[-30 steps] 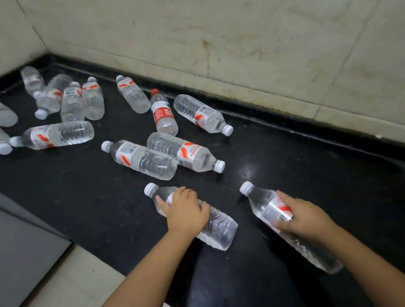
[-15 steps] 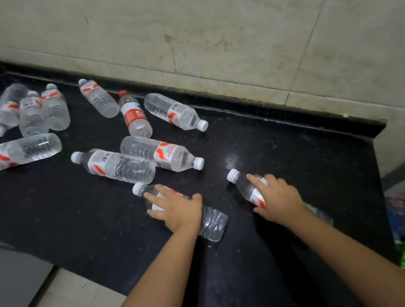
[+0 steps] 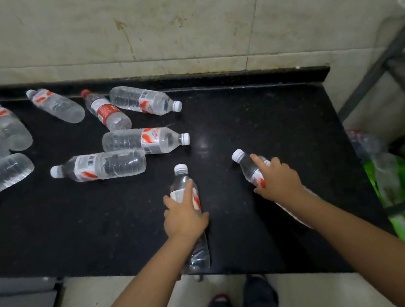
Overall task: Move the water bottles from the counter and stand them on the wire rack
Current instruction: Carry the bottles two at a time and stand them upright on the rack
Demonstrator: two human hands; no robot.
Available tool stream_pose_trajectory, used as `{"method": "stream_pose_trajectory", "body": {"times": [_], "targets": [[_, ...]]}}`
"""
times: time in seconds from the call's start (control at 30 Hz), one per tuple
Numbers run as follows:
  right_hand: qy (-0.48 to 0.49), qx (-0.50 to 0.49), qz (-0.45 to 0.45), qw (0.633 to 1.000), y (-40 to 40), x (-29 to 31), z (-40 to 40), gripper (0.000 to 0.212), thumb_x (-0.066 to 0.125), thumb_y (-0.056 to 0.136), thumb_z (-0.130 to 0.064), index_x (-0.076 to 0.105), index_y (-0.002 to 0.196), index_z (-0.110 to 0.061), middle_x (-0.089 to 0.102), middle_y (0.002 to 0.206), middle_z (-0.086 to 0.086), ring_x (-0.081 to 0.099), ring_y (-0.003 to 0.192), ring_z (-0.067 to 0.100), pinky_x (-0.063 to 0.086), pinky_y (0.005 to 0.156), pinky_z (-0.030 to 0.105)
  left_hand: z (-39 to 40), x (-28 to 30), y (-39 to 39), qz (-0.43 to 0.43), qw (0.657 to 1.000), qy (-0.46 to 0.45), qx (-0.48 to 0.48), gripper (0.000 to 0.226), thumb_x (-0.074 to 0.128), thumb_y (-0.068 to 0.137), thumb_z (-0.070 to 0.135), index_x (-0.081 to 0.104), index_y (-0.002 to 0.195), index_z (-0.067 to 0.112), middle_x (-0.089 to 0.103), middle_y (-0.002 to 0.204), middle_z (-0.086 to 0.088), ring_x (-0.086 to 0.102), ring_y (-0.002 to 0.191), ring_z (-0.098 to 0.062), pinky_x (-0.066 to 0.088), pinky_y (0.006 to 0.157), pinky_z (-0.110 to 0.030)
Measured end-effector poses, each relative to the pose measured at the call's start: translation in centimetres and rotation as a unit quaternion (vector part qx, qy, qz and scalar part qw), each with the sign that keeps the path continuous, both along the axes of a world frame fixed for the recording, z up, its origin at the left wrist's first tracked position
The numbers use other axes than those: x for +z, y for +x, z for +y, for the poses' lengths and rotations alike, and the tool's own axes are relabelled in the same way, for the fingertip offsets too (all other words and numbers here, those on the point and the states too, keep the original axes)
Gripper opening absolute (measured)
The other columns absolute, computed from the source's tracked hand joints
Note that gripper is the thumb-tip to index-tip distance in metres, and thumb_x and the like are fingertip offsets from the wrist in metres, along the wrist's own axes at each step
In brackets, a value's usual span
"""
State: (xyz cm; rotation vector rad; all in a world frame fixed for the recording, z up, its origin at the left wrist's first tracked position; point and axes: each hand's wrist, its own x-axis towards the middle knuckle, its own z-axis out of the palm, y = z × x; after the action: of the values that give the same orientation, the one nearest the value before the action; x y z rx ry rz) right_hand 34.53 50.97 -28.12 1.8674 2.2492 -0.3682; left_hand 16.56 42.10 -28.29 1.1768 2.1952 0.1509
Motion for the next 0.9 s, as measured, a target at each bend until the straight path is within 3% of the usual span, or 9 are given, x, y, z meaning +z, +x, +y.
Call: {"method": "stream_pose_trajectory", "body": {"times": [0.07,0.2,0.37,0.53,0.63,0.7,0.77,0.9], "targets": [[-0.018,-0.037,0.028,0.999,0.6,0.2,-2.4,0.085,0.064,0.081,-0.039,0.008,0.145,-0.033,0.040,0.131,0.013,0.049,0.115,0.032,0.045,0.092,0.039,0.0,0.0,-0.3,-0.023,1.000,0.010,0.003,0.081,0.061,0.084,0.030,0.009,0.144,0.043,0.024,0.139,-0.019,0.042,0.119,-0.038,0.041,0.097,-0.041],[-0.053,-0.103,0.107,0.987,2.6,0.8,-6.1,0.084,0.064,0.080,-0.038,0.009,0.144,-0.035,0.042,0.129,0.013,0.051,0.114,0.031,0.045,0.091,0.038,-0.3,0.3,-0.8,-0.012,0.996,0.035,-0.081,0.079,0.056,0.085,0.021,0.008,0.144,0.043,0.028,0.138,-0.016,0.045,0.117,-0.035,0.043,0.095,-0.038],[0.026,-0.182,0.245,0.952,5.8,5.4,-7.7,0.086,0.067,0.078,-0.031,0.012,0.144,-0.032,0.045,0.124,0.014,0.053,0.108,0.031,0.042,0.084,0.031,0.8,3.7,2.6,-0.009,0.970,0.148,-0.194,0.079,0.059,0.085,0.024,0.010,0.145,0.040,0.028,0.138,-0.013,0.045,0.118,-0.030,0.045,0.094,-0.035],[0.201,-0.197,0.333,0.900,11.0,13.2,-7.0,0.089,0.071,0.077,-0.026,0.013,0.145,-0.026,0.040,0.133,0.014,0.044,0.122,0.029,0.037,0.098,0.034,3.7,10.4,9.6,-0.009,0.906,0.334,-0.260,0.079,0.062,0.084,0.025,0.013,0.145,0.038,0.029,0.137,-0.011,0.044,0.118,-0.028,0.045,0.090,-0.035],[0.301,-0.206,0.383,0.849,15.6,17.7,-6.3,0.090,0.073,0.074,-0.022,0.016,0.144,-0.026,0.040,0.136,0.010,0.045,0.120,0.023,0.035,0.092,0.027,5.3,14.6,15.1,-0.004,0.858,0.432,-0.278,0.079,0.063,0.083,0.023,0.017,0.145,0.035,0.030,0.138,-0.014,0.043,0.118,-0.031,0.045,0.090,-0.038],[0.352,-0.195,0.420,0.813,19.2,20.3,-6.0,0.088,0.075,0.073,-0.021,0.019,0.142,-0.026,0.040,0.137,0.008,0.046,0.117,0.020,0.038,0.096,0.030,6.2,17.1,19.2,-0.007,0.813,0.505,-0.290,0.079,0.068,0.078,0.017,0.026,0.143,0.034,0.039,0.129,-0.020,0.049,0.108,-0.037,0.048,0.081,-0.041],[0.392,-0.176,0.446,0.785,23.2,22.7,-5.8,0.087,0.075,0.072,-0.021,0.021,0.140,-0.026,0.041,0.138,0.008,0.049,0.120,0.024,0.042,0.101,0.042,7.0,19.2,23.6,-0.011,0.770,0.558,-0.308,0.082,0.074,0.071,0.012,0.029,0.136,0.036,0.048,0.115,-0.026,0.055,0.094,-0.042,0.050,0.067,-0.041],[0.447,-0.142,0.477,0.743,31.3,26.4,-5.5,0.087,0.075,0.072,-0.025,0.020,0.140,-0.025,0.043,0.136,0.009,0.050,0.120,0.025,0.044,0.101,0.042,8.4,22.8,32.2,-0.016,0.725,0.617,-0.306,0.080,0.076,0.070,0.010,0.026,0.128,0.034,0.051,0.104,-0.025,0.057,0.080,-0.038,0.039,0.058,-0.030]]}}
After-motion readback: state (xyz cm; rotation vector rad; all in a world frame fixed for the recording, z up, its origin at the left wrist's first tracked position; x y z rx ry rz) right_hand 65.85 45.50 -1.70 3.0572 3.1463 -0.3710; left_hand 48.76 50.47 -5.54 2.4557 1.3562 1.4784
